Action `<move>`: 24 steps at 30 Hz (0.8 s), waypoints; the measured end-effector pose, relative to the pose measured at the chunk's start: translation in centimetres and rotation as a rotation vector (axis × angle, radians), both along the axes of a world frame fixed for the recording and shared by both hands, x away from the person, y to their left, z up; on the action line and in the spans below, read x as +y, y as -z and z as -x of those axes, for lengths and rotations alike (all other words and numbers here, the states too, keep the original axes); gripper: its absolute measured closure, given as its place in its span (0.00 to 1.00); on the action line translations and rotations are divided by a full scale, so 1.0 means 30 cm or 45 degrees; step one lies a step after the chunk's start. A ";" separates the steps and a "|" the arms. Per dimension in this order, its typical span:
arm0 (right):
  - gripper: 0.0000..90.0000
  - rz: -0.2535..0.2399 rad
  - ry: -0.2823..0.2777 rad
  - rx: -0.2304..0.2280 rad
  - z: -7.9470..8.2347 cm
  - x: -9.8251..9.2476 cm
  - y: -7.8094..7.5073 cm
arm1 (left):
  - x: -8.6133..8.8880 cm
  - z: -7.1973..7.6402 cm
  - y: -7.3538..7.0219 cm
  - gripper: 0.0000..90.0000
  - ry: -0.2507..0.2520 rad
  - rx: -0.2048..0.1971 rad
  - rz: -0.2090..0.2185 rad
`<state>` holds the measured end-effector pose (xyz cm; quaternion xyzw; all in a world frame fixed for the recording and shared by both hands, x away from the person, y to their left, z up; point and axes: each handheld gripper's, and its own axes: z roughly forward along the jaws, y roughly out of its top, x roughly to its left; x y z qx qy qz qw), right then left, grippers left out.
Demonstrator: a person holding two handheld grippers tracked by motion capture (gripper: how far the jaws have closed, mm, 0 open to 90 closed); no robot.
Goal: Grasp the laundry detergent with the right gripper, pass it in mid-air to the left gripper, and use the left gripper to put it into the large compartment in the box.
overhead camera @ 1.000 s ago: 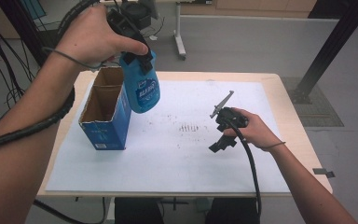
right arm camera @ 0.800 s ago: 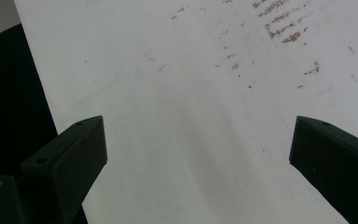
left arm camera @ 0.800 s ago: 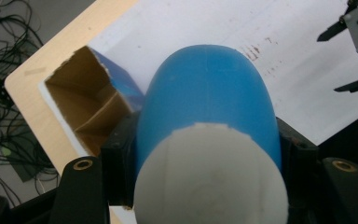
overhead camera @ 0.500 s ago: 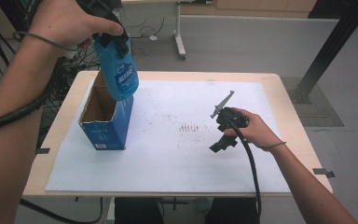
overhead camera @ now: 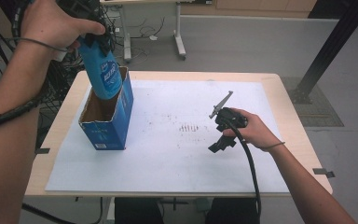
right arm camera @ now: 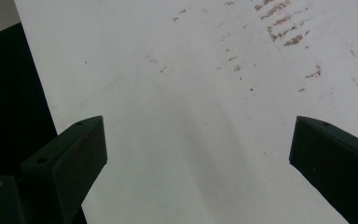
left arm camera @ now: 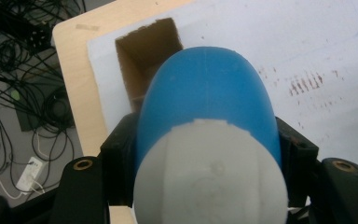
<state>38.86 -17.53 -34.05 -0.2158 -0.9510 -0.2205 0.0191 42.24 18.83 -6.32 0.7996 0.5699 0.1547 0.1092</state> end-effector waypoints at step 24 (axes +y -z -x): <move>0.04 -0.028 -0.003 -0.017 0.007 0.002 -0.007 | 0.083 -0.053 0.183 0.42 -0.190 0.030 -0.016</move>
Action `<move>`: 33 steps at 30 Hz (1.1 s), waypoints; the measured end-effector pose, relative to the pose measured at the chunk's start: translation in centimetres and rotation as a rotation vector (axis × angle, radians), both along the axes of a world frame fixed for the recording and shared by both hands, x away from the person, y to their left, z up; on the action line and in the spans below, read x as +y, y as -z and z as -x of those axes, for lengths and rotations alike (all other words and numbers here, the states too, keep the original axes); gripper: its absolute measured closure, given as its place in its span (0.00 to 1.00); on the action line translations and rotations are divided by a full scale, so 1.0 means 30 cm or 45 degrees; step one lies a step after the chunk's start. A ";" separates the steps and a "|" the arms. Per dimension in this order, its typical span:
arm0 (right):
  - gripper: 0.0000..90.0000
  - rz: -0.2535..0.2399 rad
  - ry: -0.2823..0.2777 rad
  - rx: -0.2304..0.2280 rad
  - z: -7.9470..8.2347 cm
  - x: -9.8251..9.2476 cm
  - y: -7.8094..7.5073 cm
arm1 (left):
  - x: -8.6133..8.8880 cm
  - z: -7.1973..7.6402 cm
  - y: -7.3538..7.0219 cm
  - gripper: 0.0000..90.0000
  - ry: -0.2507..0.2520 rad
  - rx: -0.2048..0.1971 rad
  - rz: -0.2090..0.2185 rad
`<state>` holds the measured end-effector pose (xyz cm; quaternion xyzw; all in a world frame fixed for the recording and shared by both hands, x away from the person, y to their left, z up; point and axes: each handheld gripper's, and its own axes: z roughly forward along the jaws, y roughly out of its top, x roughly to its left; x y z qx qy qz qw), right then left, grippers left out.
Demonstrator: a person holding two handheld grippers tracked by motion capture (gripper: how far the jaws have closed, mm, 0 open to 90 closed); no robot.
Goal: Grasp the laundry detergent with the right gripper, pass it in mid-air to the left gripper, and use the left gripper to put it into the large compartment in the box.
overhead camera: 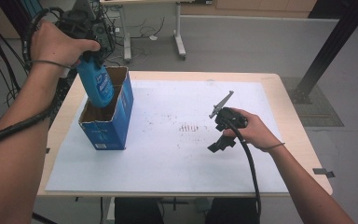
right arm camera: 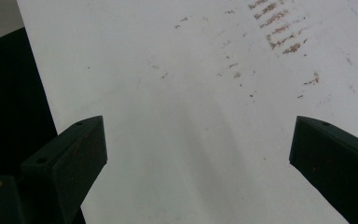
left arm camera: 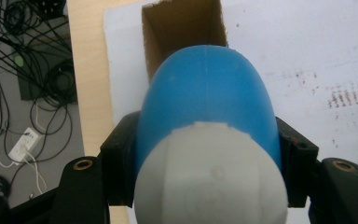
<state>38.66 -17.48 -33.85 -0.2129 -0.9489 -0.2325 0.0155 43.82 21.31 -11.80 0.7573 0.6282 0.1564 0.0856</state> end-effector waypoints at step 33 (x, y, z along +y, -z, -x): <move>0.04 0.008 0.000 0.010 0.005 0.003 0.012 | 0.036 -0.029 0.287 0.42 -0.056 0.061 0.029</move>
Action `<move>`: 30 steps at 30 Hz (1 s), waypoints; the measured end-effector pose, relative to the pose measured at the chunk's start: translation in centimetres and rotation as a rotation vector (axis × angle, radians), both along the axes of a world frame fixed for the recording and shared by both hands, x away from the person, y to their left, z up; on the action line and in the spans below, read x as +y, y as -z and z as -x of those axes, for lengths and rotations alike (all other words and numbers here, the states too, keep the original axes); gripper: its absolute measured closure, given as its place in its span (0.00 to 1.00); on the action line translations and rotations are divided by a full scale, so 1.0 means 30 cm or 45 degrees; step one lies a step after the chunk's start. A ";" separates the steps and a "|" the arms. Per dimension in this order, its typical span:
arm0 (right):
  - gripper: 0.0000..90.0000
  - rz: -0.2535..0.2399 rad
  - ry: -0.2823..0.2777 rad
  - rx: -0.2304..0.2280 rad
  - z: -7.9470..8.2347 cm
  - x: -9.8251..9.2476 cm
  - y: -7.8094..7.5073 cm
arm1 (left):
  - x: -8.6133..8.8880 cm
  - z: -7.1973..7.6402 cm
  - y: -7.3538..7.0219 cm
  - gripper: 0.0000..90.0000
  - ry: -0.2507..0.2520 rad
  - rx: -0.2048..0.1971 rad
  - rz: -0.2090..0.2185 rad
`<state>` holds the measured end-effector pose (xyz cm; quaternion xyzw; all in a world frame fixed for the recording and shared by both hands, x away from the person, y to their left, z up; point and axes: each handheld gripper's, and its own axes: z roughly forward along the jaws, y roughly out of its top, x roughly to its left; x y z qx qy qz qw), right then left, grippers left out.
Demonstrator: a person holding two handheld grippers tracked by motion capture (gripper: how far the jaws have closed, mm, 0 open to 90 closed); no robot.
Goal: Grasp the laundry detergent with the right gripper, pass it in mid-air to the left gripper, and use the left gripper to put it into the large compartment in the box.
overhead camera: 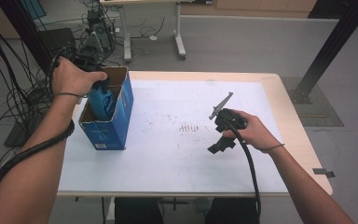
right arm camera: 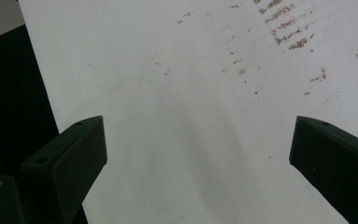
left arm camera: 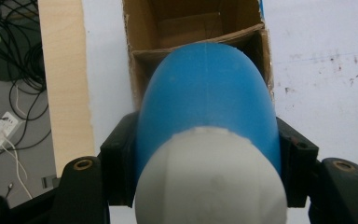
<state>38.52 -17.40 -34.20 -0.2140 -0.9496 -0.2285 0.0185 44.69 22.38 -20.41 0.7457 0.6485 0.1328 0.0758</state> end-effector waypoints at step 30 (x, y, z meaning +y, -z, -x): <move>0.04 -0.010 -0.007 0.003 0.000 0.015 0.005 | -0.025 0.015 0.163 0.42 -0.030 0.031 -0.051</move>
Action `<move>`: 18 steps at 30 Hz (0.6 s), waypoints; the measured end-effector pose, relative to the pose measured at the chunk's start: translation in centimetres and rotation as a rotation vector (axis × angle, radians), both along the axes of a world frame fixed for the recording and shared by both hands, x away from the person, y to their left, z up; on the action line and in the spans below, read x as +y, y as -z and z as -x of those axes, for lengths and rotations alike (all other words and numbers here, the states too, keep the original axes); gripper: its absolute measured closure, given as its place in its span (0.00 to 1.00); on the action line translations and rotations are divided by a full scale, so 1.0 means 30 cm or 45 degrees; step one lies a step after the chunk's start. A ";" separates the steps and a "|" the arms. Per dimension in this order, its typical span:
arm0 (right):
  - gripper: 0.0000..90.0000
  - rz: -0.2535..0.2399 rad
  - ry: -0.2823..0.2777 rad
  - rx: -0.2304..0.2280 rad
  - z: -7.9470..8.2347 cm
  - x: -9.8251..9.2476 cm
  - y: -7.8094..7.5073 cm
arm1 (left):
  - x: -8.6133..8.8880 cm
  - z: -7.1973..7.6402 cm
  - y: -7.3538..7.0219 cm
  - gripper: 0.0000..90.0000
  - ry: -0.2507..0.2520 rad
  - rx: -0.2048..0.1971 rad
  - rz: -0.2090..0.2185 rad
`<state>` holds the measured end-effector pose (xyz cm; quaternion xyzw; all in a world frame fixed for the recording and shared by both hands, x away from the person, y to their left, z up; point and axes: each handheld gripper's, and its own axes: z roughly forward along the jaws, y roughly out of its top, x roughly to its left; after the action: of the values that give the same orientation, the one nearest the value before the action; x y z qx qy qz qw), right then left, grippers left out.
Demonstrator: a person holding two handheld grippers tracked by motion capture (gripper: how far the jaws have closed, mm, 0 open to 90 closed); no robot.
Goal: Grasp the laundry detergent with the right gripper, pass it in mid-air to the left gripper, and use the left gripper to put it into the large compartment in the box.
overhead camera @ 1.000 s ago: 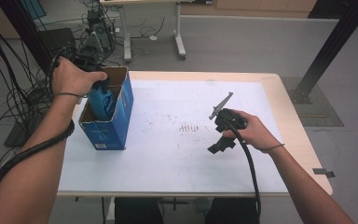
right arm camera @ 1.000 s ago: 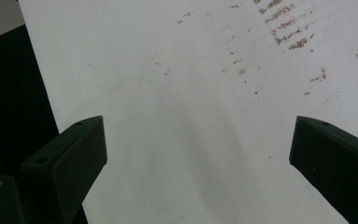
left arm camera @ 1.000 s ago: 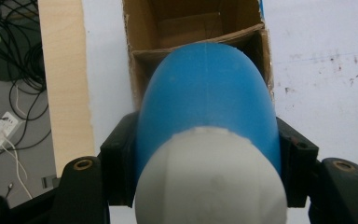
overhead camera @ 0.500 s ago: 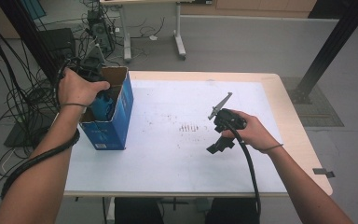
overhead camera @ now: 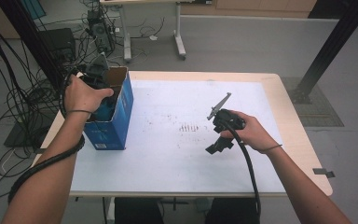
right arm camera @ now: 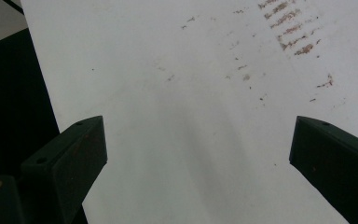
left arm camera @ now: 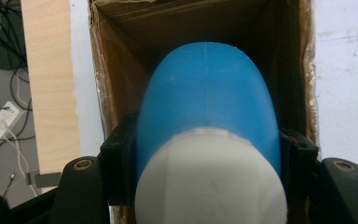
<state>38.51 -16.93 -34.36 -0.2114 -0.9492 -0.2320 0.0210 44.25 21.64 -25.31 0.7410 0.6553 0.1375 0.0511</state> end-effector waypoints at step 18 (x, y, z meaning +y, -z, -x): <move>0.04 -0.007 0.006 -0.001 0.001 -0.001 -0.001 | 0.015 0.003 0.058 0.42 -0.005 0.031 0.030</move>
<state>38.47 -16.95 -34.33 -0.2136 -0.9481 -0.2348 0.0205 44.14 22.10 -27.04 0.7407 0.6588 0.1208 0.0517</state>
